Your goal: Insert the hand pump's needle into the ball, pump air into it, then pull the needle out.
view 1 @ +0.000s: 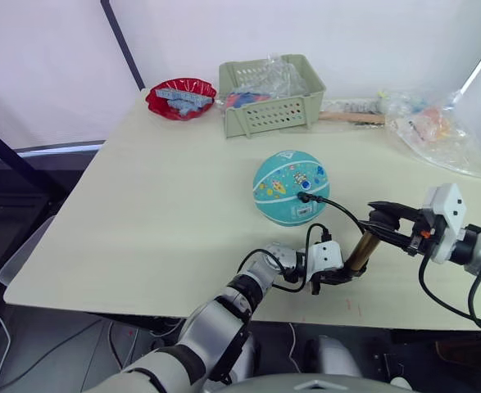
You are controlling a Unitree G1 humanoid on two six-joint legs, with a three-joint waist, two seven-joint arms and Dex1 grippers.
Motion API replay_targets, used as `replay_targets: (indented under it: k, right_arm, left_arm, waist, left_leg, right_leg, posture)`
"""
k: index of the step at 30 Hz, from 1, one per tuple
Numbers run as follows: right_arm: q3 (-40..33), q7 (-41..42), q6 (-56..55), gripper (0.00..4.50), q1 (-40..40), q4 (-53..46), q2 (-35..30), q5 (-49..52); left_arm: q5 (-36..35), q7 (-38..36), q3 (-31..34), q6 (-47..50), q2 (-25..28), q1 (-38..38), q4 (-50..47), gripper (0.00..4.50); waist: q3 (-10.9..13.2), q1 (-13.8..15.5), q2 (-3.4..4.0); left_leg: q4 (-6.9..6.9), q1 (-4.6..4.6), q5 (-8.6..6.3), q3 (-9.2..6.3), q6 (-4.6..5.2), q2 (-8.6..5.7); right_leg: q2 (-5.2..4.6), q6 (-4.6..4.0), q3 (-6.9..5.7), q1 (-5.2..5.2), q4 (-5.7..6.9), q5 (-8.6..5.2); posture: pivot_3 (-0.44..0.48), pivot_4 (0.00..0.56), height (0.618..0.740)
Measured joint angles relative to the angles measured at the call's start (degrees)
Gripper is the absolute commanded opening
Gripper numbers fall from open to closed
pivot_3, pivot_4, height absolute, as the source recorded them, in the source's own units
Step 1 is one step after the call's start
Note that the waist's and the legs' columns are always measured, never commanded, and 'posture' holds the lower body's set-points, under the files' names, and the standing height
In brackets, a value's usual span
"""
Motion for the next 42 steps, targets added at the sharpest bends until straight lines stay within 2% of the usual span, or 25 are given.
replay_targets:
  k: [8, 11, 12, 14, 27, 34, 42]
  right_arm:
    - [-2.3, 0.3, 0.5, 1.63, -0.4, -0.4, 1.3, 0.6]
    - [-4.0, 0.5, 2.4, 1.63, -0.7, -0.4, 1.3, 2.2]
    - [-5.4, 0.7, 3.6, 1.63, -1.1, -0.3, 1.1, 3.1]
    - [-6.6, 1.0, 4.9, 1.63, -1.9, -0.2, 0.1, 4.5]
    - [-19.3, 3.2, 11.8, 1.63, -7.6, -0.3, -4.8, 15.3]
    - [-23.2, 3.2, 13.6, 1.63, -10.0, -0.2, -6.5, 18.3]
    - [-23.8, 2.4, 14.5, 1.63, -12.4, -0.5, -6.7, 19.5]
  left_arm:
    - [0.0, 0.0, 0.0, 0.0, 0.1, 0.0, -0.4, 0.95]
    - [-0.2, -0.1, 0.0, -0.2, 0.1, 0.0, -0.8, 0.95]
    - [-0.6, -0.3, 0.0, -0.4, 0.1, 0.0, -1.2, 0.95]
    - [-0.7, -0.3, 0.0, -0.4, 0.1, 0.0, -1.5, 0.95]
    - [-1.1, -0.2, 0.0, -0.4, 0.1, -0.2, -2.1, 0.95]
    - [-1.1, -0.3, -0.1, -0.4, 0.1, -0.3, -2.1, 0.95]
    - [-1.1, -0.5, -0.1, -0.4, 0.1, -0.3, -2.0, 0.95]
  waist:
    - [0.2, 0.0, 0.11]
    - [0.4, 0.0, 0.27]
    - [0.4, 0.1, 0.49]
    - [0.6, 0.1, 0.65]
    - [1.3, 0.0, 0.69]
    - [1.3, 0.0, 0.7]
    - [1.3, 0.0, 0.71]
  left_leg:
    - [0.01, -0.03, 0.0, -0.02, 0.0, -0.04]
    - [0.06, -0.3, 0.01, -0.02, 0.01, -0.13]
    - [0.29, -0.79, 0.02, -0.03, 0.03, -0.18]
    - [0.49, -1.01, 0.03, -0.04, 0.03, -0.27]
    - [0.71, -1.23, 0.03, -0.04, 0.07, -0.44]
    - [0.72, -1.27, 0.03, -0.04, 0.07, -0.47]
    - [0.73, -1.27, 0.03, -0.03, 0.08, -0.47]
  right_leg:
    - [-0.02, 0.01, 0.0, 0.0, 0.0, 0.0]
    - [-0.08, 0.03, 0.01, -0.27, 0.03, 0.02]
    - [-0.07, 0.05, 0.03, -0.7, 0.2, 0.06]
    - [-0.08, 0.04, 0.09, -0.88, 0.29, 0.14]
    - [-0.23, 0.21, 0.12, -0.96, 0.31, 0.23]
    - [-0.26, 0.06, 0.1, -0.99, 0.31, 0.33]
    - [-0.26, 0.05, 0.11, -1.0, 0.32, 0.34]
  posture:
    - [0.0, 0.15, 0.74]
    - [0.0, 0.15, 0.74]
    - [0.0, 0.15, 0.74]
    - [0.0, 0.15, 0.74]
    - [0.0, 0.15, 0.74]
    - [0.0, 0.15, 0.74]
    - [0.0, 0.15, 0.74]
